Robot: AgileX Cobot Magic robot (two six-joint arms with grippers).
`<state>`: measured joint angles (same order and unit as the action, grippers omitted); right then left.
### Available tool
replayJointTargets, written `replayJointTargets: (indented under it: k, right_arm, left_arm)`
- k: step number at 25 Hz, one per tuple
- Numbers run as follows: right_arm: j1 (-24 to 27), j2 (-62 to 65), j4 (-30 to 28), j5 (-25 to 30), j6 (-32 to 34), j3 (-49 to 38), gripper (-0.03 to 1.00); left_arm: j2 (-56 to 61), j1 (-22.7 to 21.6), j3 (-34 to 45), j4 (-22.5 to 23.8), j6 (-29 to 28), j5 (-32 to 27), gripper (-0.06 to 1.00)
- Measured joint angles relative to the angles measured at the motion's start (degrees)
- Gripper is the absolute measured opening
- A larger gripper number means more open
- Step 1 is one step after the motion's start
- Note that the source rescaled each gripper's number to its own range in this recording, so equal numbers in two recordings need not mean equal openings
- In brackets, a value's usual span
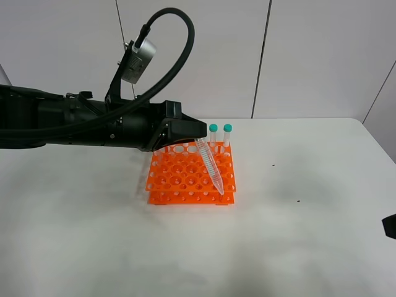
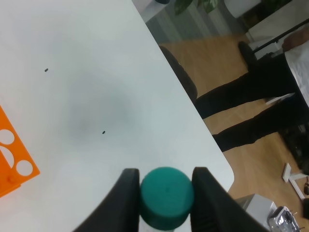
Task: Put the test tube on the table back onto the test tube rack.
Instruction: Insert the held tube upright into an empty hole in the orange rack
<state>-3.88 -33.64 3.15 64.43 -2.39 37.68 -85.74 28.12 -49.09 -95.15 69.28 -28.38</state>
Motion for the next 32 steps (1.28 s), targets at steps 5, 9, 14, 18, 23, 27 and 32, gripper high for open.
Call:
replayJointTargets:
  k: [5,9,14,18,23,27,32]
  right_arm:
    - [0.0,18.3,0.0,-4.6,0.2,-6.5,1.00]
    - [0.0,27.0,-0.1,-4.7,0.4,-9.5,1.00]
    - [0.0,29.8,-0.8,-4.8,1.6,-9.5,1.00]
    - [0.0,32.5,-0.9,-4.8,1.8,-9.5,1.00]
    - [0.0,33.9,-1.0,-4.9,1.8,-9.5,1.00]
    - [0.0,34.0,-1.1,-4.9,1.8,-9.5,1.00]
    - [0.0,34.0,-1.1,-4.9,1.9,-9.5,1.00]
  left_arm:
    - [0.0,0.0,0.0,0.0,0.0,-0.2,0.00]
    - [0.0,0.0,0.0,0.0,0.0,-0.3,0.00]
    - [0.0,0.0,0.0,-0.1,0.0,-0.3,0.00]
    - [0.0,0.0,0.0,-0.1,0.0,-0.3,0.00]
    - [0.0,0.0,0.0,-0.1,0.0,-0.3,0.00]
    - [0.0,0.0,0.0,-0.8,0.0,-0.3,0.00]
    - [3.0,0.0,0.0,-0.9,-0.6,-0.3,0.00]
